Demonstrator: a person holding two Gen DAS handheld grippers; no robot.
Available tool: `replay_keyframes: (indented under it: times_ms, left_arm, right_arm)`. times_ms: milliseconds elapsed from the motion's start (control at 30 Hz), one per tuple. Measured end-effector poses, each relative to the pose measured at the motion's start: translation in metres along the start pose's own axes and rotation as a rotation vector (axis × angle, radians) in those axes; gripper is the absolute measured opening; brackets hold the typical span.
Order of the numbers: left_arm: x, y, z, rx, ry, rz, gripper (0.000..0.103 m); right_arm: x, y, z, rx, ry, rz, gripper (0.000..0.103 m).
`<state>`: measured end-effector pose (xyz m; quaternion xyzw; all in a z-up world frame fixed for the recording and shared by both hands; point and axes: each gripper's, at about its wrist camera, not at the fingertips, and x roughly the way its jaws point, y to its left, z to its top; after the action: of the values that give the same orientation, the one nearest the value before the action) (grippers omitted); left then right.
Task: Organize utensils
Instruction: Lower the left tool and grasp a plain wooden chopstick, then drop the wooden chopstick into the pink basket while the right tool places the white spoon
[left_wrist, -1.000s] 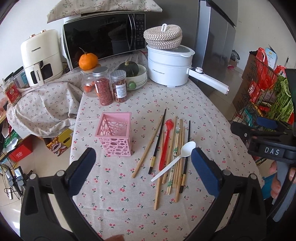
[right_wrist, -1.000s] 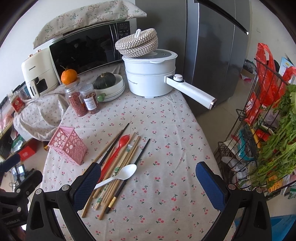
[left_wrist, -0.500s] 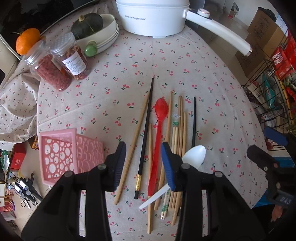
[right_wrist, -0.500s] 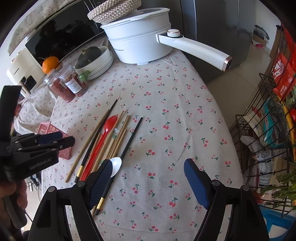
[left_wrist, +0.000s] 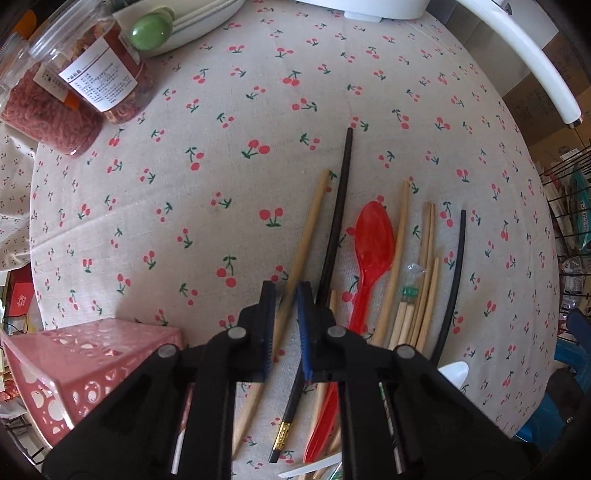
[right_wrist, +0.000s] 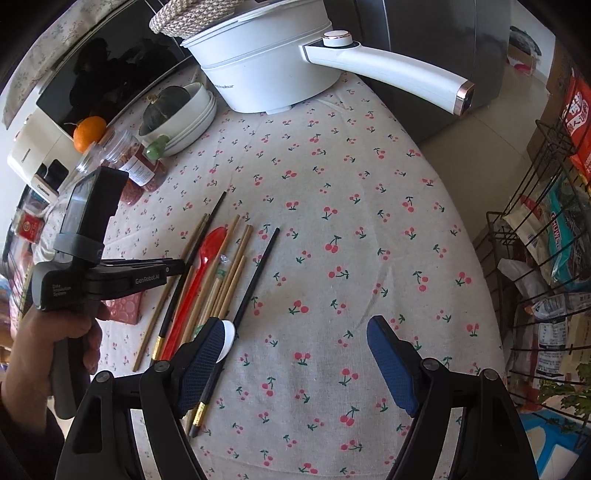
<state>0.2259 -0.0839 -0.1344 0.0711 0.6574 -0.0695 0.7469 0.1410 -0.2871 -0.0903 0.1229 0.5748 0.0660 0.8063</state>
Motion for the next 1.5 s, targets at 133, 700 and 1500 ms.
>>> replay_keyframes:
  times_ms: [133,700,1500]
  left_arm:
    - [0.003,0.006,-0.002,-0.018,0.0,-0.027,0.013]
    - [-0.121,0.043,-0.103,0.009,-0.369,-0.133,0.007]
    - [-0.146,0.097,-0.153,-0.085,-0.625,-0.168,0.007]
  right_arm:
    - [0.005,-0.001,0.001,0.01,0.006,-0.004,0.081]
    - [0.037,0.027,-0.005,0.037,0.097,0.163,0.069]
    - [0.058,0.044,-0.021,0.101,0.054,0.162,0.005]
